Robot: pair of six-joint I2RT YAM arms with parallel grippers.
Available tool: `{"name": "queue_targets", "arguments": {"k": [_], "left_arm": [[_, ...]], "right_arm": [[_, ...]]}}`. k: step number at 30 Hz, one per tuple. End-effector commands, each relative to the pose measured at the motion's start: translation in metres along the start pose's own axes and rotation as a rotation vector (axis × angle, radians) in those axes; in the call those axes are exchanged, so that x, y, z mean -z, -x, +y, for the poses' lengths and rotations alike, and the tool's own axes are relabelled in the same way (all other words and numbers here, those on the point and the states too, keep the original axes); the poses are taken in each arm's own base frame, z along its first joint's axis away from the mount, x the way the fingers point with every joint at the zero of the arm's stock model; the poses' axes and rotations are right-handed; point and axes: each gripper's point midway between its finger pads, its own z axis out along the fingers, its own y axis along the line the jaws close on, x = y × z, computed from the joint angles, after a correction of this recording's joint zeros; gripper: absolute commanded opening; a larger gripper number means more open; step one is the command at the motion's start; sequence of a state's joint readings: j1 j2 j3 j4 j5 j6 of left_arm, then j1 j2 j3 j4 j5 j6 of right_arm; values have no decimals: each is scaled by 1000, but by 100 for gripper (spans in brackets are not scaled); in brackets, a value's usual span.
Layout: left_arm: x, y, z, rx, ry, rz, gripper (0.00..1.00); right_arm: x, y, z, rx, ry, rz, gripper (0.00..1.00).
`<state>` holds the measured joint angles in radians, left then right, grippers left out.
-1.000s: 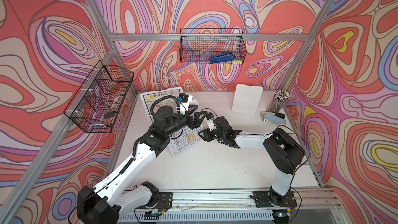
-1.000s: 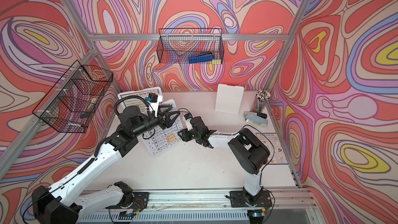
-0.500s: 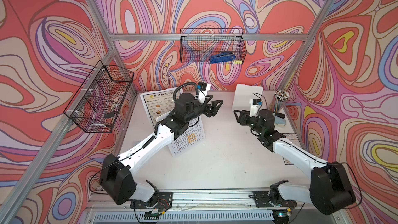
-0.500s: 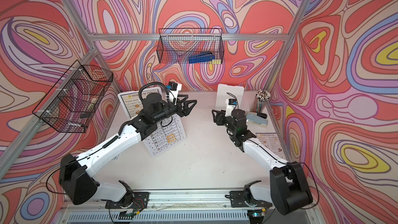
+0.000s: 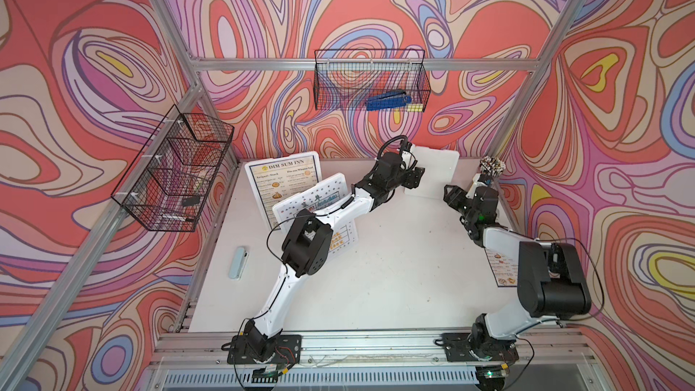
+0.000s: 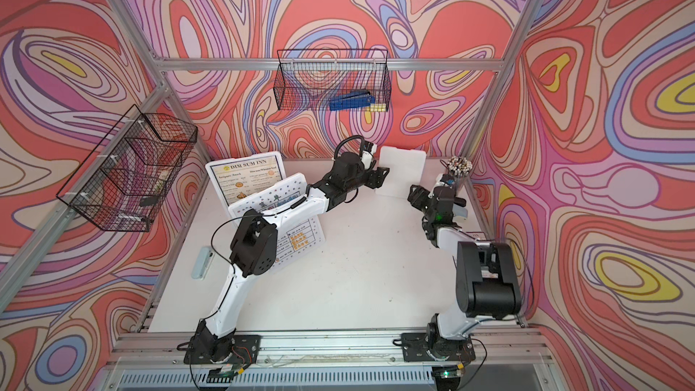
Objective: Insert the menus into the narrow rack
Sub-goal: Move the narrow rack to the center of the board.
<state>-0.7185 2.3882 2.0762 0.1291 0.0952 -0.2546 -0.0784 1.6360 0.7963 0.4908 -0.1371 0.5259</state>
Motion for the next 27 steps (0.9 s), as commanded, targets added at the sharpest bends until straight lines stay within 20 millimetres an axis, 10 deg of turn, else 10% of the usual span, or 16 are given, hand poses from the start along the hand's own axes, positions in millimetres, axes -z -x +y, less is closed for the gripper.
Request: {"name": "queue_targets", "arguments": {"k": [1, 10, 11, 16, 27], "left_arm": [[-7, 15, 10, -10, 70, -41, 73], [-2, 18, 11, -2, 44, -31, 74], [2, 19, 12, 5, 35, -31, 74], [31, 25, 5, 49, -70, -20, 75], [83, 33, -15, 4, -148, 33, 75]], "right_arm": [[-17, 26, 3, 7, 17, -70, 74], [-65, 26, 8, 27, 244, -13, 83], [-66, 27, 9, 45, 248, -6, 98], [-68, 31, -11, 178, 118, 68, 98], [-54, 26, -11, 310, 415, 106, 93]]}}
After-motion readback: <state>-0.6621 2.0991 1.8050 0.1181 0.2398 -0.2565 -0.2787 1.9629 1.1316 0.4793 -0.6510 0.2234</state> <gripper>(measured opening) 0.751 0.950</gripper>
